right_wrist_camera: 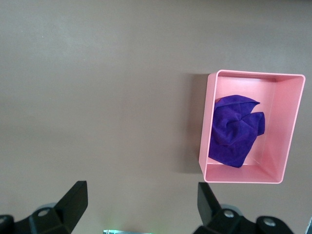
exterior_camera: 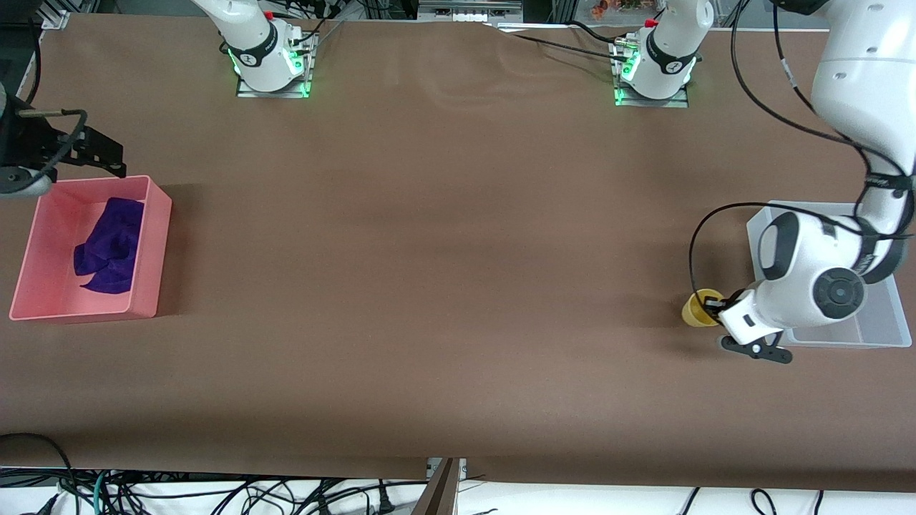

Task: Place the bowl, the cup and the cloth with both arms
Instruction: 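Grasp the yellow cup with the left gripper and lift it, then place the yellow cup into the green bowl with the left gripper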

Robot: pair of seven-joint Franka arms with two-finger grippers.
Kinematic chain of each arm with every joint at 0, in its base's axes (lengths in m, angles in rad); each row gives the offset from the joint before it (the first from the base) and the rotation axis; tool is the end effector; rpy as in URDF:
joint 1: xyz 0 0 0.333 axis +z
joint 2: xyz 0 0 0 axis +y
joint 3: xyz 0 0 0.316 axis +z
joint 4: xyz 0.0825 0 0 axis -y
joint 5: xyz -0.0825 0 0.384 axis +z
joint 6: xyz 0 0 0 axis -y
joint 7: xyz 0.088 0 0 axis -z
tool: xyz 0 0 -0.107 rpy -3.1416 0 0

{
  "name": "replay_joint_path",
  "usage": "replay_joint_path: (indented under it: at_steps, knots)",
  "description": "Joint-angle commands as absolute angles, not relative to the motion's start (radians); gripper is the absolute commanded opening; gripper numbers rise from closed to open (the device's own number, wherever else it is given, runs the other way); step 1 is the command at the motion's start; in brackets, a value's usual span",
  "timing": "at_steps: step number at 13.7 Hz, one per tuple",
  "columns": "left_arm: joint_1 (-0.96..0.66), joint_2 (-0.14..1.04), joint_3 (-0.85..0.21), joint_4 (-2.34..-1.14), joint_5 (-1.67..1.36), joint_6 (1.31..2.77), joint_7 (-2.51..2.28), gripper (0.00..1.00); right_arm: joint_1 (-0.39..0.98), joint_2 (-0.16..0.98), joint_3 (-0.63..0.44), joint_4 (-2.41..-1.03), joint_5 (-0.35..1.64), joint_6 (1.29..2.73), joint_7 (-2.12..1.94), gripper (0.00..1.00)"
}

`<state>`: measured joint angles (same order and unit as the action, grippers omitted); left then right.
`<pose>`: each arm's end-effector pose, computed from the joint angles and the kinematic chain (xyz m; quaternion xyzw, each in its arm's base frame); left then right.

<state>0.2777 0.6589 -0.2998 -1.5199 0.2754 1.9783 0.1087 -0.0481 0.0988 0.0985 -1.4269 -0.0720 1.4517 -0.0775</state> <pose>0.6880 0.0327 0.2732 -0.9903 0.1082 0.0840 0.0245 0.5727 0.0174 0.6263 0.9970 0.0608 -0.0372 0.0305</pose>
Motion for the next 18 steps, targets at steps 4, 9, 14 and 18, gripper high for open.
replay_joint_path:
  at_steps: [4,9,14,18]
  knots:
    - [0.385,0.572,-0.296,-1.394,0.304,1.721,0.412,0.0,-0.055,0.083,0.042,-1.454,-0.031,1.462,-0.052,1.0]
    - [0.59,0.603,-0.296,-1.474,0.353,1.797,0.629,0.0,-0.054,0.1,0.037,-1.447,-0.034,1.463,-0.063,1.0]
    - [0.673,0.601,-0.296,-1.65,0.351,2.029,0.686,0.0,-0.052,0.104,0.037,-1.443,-0.029,1.466,-0.058,1.0]
    - [0.676,0.624,-0.296,-1.651,0.345,2.066,0.686,0.02,-0.049,0.104,0.041,-1.442,-0.031,1.473,-0.052,1.0]
